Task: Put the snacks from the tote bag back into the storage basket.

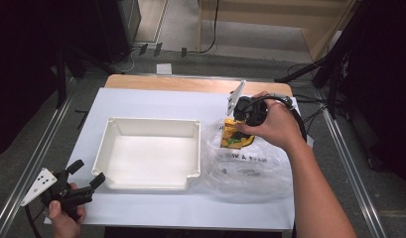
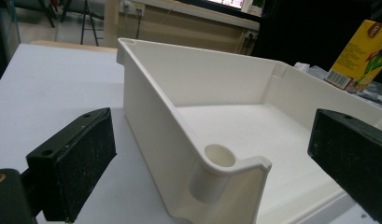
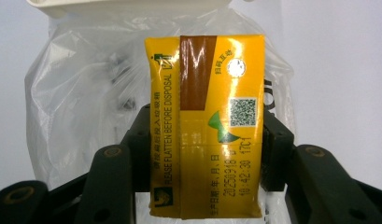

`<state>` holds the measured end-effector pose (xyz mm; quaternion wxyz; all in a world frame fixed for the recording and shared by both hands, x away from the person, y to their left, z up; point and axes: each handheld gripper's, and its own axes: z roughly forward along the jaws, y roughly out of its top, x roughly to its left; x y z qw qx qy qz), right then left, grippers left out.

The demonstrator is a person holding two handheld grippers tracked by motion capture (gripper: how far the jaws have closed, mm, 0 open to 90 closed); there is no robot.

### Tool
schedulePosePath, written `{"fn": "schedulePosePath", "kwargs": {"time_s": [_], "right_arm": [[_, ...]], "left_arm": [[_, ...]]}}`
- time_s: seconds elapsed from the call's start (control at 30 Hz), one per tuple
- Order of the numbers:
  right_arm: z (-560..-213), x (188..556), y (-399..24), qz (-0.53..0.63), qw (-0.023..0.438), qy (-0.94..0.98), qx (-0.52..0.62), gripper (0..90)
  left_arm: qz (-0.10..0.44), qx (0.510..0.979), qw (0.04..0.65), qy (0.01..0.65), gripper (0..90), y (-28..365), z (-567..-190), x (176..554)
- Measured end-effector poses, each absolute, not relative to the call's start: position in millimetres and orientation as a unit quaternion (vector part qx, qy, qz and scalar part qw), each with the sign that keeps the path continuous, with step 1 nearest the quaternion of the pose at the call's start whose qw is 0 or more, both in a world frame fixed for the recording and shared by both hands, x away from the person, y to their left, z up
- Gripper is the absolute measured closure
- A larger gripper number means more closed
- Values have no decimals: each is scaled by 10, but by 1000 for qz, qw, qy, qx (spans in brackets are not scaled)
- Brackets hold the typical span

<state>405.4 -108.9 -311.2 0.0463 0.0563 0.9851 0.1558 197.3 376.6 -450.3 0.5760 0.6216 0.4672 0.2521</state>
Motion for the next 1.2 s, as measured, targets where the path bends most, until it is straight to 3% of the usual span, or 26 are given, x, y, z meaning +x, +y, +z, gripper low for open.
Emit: {"fn": "schedulePosePath", "kwargs": {"time_s": [1.2], "right_arm": [[-2900, 4090, -732, 174, 51, 983, 41, 528]], "left_arm": [[258, 619, 575, 468, 15, 3770, -4494, 1966]]}}
